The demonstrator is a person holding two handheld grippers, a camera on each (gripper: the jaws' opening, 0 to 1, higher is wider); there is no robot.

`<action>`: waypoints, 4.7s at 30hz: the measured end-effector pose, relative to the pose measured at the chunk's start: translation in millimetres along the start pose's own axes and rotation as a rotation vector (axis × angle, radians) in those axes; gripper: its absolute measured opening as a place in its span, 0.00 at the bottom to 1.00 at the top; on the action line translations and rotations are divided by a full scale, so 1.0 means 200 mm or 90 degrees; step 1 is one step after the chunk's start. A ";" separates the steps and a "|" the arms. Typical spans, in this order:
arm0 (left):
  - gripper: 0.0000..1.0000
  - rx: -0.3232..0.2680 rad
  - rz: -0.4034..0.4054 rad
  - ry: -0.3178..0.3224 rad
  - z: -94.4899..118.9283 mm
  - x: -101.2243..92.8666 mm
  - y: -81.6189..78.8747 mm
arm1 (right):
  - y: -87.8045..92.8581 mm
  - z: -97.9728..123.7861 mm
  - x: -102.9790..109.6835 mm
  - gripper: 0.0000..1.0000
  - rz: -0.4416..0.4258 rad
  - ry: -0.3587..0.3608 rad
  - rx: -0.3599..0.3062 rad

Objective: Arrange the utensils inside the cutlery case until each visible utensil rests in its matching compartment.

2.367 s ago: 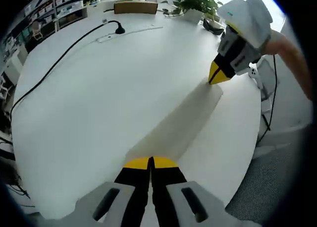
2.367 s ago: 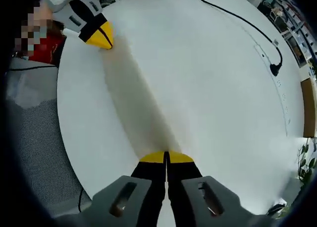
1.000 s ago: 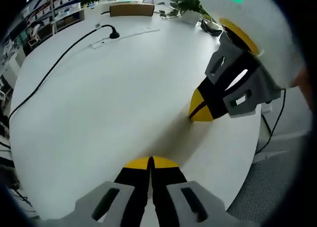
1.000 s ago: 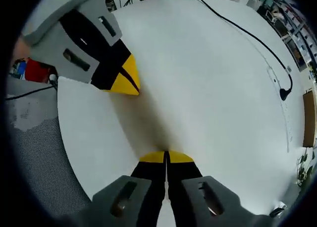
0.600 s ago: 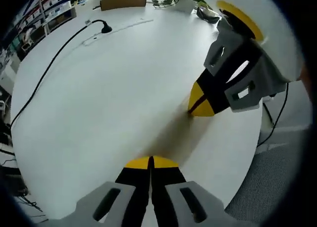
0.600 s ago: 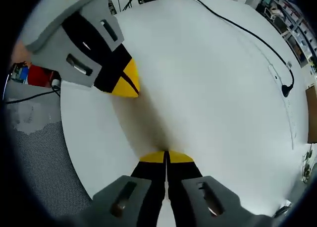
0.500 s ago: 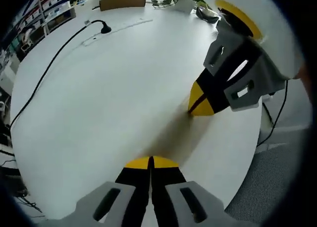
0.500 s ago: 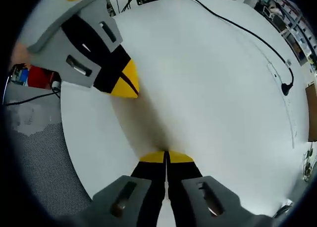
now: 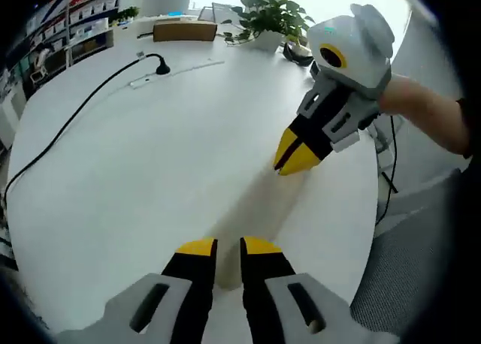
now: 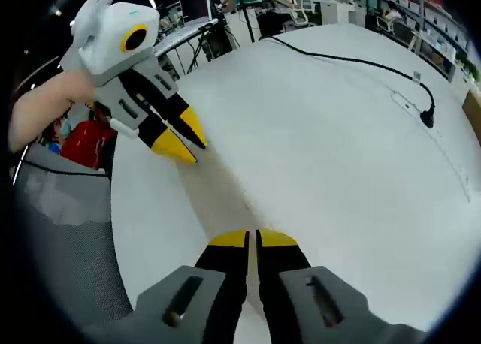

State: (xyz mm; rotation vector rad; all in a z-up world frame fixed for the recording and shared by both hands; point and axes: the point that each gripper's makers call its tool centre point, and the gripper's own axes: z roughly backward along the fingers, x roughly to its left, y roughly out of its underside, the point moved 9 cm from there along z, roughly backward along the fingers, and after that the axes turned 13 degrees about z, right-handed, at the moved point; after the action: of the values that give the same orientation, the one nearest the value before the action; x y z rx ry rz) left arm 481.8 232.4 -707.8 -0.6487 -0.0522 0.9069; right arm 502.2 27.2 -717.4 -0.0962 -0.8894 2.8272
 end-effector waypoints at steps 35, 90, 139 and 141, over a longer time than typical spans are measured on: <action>0.43 0.087 -0.227 0.016 -0.12 -0.08 0.19 | 0.16 -0.01 0.12 0.38 0.274 -0.046 0.140; 0.42 0.246 -0.269 -0.012 0.04 -0.51 0.59 | 0.31 0.06 0.84 0.38 0.293 -0.002 0.077; 1.00 -0.517 0.296 -0.096 1.00 -0.35 0.46 | 0.32 0.70 0.57 0.99 -0.129 0.177 -0.232; 1.00 -0.538 0.308 -0.093 1.01 -0.36 0.48 | 0.32 0.70 0.58 0.99 -0.160 0.188 -0.258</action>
State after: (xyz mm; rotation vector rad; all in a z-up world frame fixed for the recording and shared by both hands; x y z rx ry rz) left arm 307.2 322.3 -580.3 -1.4158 -0.4409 1.4080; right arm 363.4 -82.3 -640.4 -0.4112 -1.2822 2.2908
